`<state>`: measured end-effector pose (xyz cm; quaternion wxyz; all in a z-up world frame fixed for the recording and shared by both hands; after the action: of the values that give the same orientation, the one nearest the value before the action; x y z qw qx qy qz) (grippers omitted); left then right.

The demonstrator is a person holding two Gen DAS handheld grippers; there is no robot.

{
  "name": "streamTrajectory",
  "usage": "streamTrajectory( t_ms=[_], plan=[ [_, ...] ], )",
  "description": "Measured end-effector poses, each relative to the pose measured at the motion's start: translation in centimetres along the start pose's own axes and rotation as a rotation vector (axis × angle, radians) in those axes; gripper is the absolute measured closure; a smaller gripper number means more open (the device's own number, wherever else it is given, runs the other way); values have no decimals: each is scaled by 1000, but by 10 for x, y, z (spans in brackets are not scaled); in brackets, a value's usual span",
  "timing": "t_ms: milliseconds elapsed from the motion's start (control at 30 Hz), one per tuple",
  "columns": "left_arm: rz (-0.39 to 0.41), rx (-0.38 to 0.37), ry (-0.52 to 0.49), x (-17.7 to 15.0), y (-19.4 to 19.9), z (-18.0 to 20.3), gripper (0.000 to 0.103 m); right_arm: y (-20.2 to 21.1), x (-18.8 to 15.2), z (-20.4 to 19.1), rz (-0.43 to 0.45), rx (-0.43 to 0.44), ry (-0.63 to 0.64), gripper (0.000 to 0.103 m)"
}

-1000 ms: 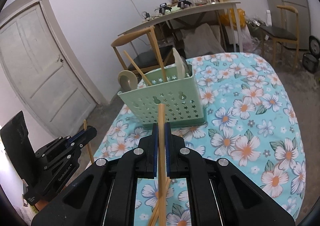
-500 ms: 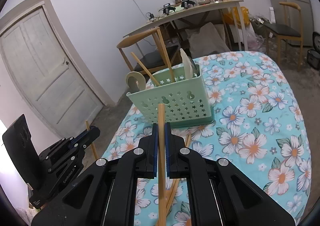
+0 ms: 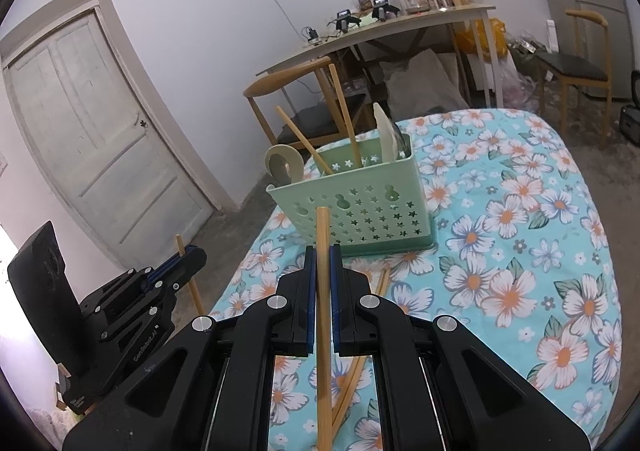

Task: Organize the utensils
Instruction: 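Lift both held chopsticks up above the green basket with both tools, then lower the left tool's chopstick into the basket and open the left tool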

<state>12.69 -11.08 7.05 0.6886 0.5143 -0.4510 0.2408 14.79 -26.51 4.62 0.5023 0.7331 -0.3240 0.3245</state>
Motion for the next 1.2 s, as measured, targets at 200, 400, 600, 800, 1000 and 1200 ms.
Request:
streamTrajectory(
  t_ms=[200, 400, 600, 800, 1000, 1200],
  plan=[
    [16, -70, 75, 21, 5, -14, 98, 6, 2, 1, 18, 7, -5, 98],
    [106, -159, 156, 63, 15, -32, 98, 11, 3, 5, 39, 16, -19, 98],
    [255, -239, 230, 114, 28, -43, 98, 9, 3, 13, 43, 24, -38, 98],
    [359, -240, 249, 160, 20, -41, 98, 0, 3, 26, 36, 39, -66, 98],
    [369, -223, 247, 191, -14, -34, 98, -9, 4, 37, 26, 48, -83, 98],
    [355, -194, 260, 204, -60, -32, 98, -19, 4, 50, 17, 55, -102, 98]
  ],
)
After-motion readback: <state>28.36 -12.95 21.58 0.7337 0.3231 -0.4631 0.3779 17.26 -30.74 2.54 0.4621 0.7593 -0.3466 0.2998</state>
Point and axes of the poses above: each gripper's, at about its wrist camera, not at the fingertips, and y roughly against the way its jaws point, z to its right, x to its top, the point moved 3 cm from there along -y, roughly the way its jaws point, and after that the axes turned 8 degrees about y, right-handed, at the moved point
